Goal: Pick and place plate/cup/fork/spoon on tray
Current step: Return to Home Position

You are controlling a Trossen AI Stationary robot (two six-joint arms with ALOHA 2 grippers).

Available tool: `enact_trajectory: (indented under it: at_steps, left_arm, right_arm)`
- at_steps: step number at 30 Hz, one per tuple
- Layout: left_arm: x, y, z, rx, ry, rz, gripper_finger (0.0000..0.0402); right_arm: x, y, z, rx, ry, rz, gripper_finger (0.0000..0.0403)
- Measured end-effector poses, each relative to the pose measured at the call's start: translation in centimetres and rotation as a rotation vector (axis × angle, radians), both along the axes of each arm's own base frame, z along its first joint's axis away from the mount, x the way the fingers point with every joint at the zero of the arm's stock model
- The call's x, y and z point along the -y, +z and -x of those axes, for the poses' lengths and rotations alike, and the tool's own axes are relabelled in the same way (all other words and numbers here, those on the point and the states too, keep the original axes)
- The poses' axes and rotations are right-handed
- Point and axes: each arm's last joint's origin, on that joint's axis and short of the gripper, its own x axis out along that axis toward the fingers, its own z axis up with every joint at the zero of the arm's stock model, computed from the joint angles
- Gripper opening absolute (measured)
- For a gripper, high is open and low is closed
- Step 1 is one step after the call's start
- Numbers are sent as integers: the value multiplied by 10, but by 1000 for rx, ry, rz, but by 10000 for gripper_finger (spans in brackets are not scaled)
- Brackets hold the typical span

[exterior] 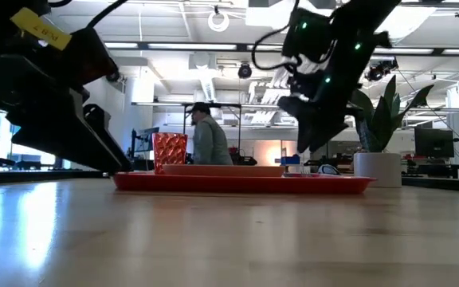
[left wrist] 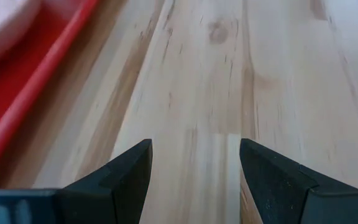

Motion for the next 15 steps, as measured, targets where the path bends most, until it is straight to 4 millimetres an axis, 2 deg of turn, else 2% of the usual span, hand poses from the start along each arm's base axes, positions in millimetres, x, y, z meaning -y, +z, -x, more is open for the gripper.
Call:
enact_trajectory:
  at_steps: [5, 9, 12, 15]
  left_arm:
    - [-1, 8, -7, 90, -14, -84, 232]
    - [-10, 17, -19, 166, -65, -121, 230]
    - [-21, 25, -32, 228, -218, -90, 214]
    - [-37, 36, -43, 337, -259, -82, 180]
  right_arm:
    - [-48, 9, -1, 18, 213, 7, 144]
    - [-82, 13, 0, 43, 376, 28, 144]
    - [-100, 15, 0, 51, 481, 61, 144]
    - [-109, 16, -1, 48, 580, 88, 144]
